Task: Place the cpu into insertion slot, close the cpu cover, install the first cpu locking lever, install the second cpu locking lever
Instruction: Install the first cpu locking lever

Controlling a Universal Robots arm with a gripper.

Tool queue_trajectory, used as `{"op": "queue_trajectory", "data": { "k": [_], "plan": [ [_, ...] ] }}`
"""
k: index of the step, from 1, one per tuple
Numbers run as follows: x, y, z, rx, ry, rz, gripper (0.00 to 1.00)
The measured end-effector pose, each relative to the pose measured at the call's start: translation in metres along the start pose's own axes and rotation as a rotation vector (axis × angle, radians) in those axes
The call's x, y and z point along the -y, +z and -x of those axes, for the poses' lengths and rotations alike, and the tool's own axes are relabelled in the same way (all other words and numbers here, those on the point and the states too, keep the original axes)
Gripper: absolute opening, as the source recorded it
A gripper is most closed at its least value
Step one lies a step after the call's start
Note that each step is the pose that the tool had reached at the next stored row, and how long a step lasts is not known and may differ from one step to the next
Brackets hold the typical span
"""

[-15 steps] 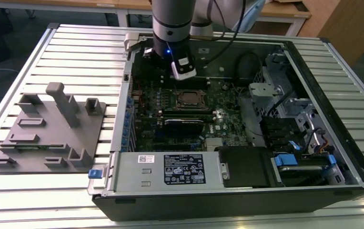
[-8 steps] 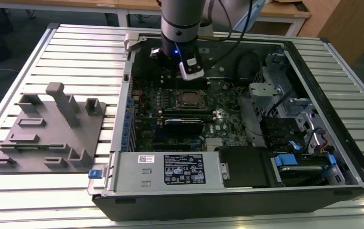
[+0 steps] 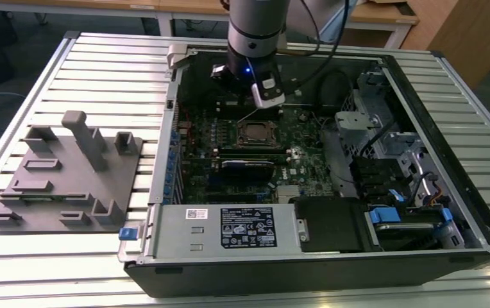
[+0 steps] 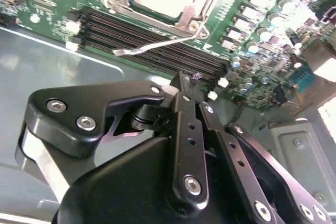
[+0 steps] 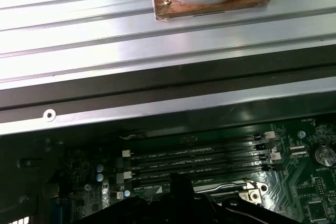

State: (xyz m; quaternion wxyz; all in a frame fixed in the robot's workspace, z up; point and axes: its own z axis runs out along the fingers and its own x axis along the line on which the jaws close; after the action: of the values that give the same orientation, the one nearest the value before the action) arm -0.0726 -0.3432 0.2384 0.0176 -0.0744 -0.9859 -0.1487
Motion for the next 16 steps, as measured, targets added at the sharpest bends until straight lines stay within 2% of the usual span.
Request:
{"op": "queue_trajectory", "data": {
  "k": [8,16],
  "plan": [
    [-0.0008,0.0003,0.0061,0.0000,0.000,0.0000,0.10],
    [-0.0012,0.0006,0.0089,0.0000,0.000,0.0001,0.10]
  ]
}}
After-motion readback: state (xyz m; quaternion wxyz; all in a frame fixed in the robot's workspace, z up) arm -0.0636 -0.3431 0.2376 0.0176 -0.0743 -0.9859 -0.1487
